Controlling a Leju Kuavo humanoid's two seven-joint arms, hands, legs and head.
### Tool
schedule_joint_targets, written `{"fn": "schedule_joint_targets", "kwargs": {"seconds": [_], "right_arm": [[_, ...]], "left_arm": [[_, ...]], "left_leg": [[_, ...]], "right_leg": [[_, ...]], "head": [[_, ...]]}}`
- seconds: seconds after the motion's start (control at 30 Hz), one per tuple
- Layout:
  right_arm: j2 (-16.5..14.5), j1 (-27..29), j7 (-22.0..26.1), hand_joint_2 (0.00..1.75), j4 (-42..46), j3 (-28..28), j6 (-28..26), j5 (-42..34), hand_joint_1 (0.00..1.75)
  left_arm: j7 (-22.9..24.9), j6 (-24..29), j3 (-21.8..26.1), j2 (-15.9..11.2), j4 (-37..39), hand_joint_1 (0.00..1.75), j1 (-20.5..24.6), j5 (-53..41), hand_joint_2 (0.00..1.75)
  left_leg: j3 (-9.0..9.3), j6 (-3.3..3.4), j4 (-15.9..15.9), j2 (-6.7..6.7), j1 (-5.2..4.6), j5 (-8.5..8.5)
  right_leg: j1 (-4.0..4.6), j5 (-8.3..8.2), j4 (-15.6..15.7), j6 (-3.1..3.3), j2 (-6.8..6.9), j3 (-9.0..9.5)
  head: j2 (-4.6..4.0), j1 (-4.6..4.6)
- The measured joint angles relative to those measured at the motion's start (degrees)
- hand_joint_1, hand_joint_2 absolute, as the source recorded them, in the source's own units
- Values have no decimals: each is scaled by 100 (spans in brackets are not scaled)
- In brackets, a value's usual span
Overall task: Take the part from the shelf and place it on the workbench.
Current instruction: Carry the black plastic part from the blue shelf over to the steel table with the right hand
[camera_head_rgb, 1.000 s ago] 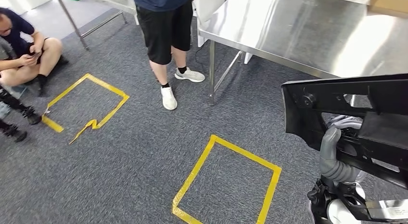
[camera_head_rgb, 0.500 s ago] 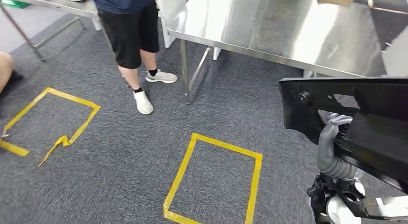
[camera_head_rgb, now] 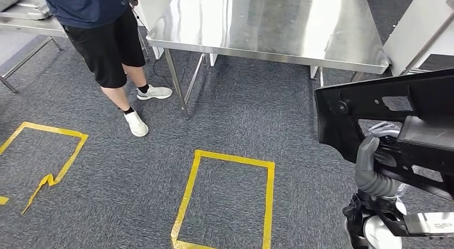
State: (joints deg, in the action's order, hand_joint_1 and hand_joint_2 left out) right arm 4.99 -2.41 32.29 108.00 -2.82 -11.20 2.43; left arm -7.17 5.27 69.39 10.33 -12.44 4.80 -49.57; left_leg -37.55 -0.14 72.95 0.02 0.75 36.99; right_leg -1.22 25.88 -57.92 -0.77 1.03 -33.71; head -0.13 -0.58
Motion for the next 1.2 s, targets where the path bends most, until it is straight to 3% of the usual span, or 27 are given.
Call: {"fn": "schedule_joint_targets", "kwargs": {"seconds": [0.03,0.07,0.17,0.23,0.33,0.57,1.2], "right_arm": [[1,1,1,175,-14,-3,2,1,175],[1,1,1,175,-26,-8,5,2,175],[5,-2,10,175,-41,-45,21,8,175],[19,-2,20,175,-42,-69,25,17,175],[53,12,26,175,-38,-95,23,41,175],[113,25,26,175,-37,-113,6,52,175],[158,193,26,175,52,-114,-73,74,175]], "left_arm": [[-2,5,0,-4,0,0,-5,-1,175],[-1,7,0,-7,0,0,-10,-1,175],[-2,7,-1,-10,0,0,-14,-1,175],[-6,7,-4,-8,1,0,-10,-8,175],[-10,19,-14,-1,4,0,-15,-18,175],[-68,61,-25,-1,4,0,-16,-48,175],[-94,27,-47,-18,4,0,-16,-131,175]], "left_leg": [[-80,8,102,-12,0,-35],[-60,21,-6,-15,0,-176],[384,86,-1060,-31,-5,-773],[544,104,-1447,-45,-18,-892],[544,102,-1484,-47,-66,-905],[534,165,-1479,-45,-120,-915],[532,176,-1477,-42,-105,-913]], "right_leg": [[10,0,-1,7,-28,4],[15,-1,-2,11,-56,10],[41,3,-11,-2,-121,28],[84,10,-22,-34,-141,10],[103,11,-21,-56,-148,-6],[59,-31,27,-116,-148,4],[71,-35,28,-125,-148,-1]], "head": [[0,1],[0,2],[0,2],[0,-2],[0,-3],[0,-4],[0,-2]]}}
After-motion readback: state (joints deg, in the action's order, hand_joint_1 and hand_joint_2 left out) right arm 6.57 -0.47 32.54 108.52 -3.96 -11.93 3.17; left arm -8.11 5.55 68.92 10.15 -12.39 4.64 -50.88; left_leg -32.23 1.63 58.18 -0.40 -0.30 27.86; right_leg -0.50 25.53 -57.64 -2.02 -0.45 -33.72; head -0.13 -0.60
